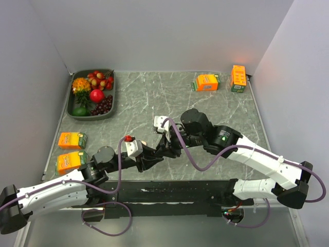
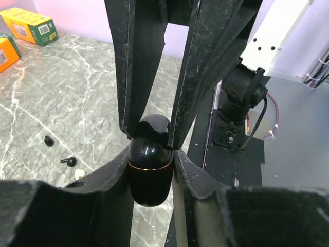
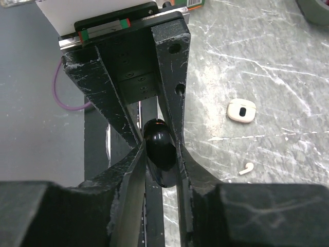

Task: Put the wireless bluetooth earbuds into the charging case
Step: Adjust the charging case on the charging case.

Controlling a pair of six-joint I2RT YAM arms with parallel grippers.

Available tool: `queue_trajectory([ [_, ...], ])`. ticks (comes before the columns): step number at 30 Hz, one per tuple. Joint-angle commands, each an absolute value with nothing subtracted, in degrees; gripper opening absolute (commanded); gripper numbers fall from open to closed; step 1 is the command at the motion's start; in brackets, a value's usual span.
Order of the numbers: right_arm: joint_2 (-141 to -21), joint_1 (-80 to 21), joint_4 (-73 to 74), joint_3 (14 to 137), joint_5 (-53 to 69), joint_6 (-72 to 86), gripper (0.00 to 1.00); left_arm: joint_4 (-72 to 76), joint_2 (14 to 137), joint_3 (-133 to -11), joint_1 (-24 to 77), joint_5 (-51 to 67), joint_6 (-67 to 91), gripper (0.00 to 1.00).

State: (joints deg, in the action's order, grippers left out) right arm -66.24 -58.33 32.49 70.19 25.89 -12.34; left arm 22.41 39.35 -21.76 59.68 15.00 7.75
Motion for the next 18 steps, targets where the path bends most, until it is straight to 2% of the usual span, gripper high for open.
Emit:
queue_trajectory([
  [1,-67.0,-55.3,32.2,72.0,17.2,-12.1,0.34,28.8,36.7,-22.2,61.3,18.0,7.0,0.01],
  [18,-66.5,-53.6,31.1,71.6,16.2,-11.3,0.40,28.7,36.8,-21.8,62.6,17.3,6.9,0.01],
])
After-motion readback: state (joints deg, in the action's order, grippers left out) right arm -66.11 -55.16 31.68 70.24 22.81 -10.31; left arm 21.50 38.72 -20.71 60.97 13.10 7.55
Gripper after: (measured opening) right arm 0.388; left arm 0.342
